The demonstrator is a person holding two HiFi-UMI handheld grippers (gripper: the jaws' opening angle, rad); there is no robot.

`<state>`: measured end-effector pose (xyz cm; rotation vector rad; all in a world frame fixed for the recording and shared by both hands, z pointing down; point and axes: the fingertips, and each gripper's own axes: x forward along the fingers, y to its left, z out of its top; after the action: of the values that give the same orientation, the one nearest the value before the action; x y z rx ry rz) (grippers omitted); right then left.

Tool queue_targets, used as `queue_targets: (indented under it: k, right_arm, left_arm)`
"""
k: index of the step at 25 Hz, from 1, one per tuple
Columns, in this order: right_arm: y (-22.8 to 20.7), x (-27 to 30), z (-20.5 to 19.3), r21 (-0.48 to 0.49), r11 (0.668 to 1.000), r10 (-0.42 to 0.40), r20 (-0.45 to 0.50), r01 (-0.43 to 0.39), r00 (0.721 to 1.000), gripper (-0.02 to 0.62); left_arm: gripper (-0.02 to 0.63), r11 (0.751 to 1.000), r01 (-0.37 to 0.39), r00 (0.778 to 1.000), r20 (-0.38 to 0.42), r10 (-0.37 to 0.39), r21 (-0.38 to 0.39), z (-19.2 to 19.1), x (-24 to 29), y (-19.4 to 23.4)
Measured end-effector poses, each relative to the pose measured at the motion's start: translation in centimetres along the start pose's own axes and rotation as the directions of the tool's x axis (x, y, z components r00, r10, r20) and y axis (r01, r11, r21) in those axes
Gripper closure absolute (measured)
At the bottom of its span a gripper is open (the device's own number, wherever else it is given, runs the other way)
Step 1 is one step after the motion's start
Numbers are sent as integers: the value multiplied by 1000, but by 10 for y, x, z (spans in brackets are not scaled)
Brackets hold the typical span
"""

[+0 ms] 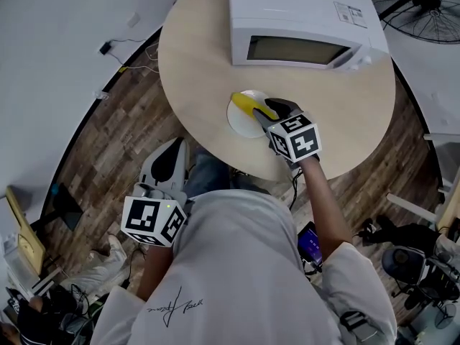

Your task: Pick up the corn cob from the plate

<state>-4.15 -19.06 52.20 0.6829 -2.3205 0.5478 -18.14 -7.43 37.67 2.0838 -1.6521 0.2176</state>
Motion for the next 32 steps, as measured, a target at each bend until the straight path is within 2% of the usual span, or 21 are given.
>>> queue_targets:
  k: [8, 16, 25, 32]
  right_arm:
    - [-4, 24, -17, -38, 999, -12, -102, 9, 995, 423]
    - [-14, 42, -30, -64, 998, -25, -172, 14, 985, 420]
    - [-10, 57, -44, -79, 996, 23, -246, -44, 969, 357]
    - [-13, 67, -54, -108, 993, 16, -289, -49, 957, 331]
  left_arm:
    - [612, 999, 40, 999, -31, -40, 7, -4, 4, -1]
    - [612, 999, 49, 997, -53, -50, -8, -7, 11, 2]
    - [612, 999, 51, 997, -60, -51, 1, -3, 17, 5]
    - [612, 999, 38, 997, -62, -38, -4, -3, 18, 9]
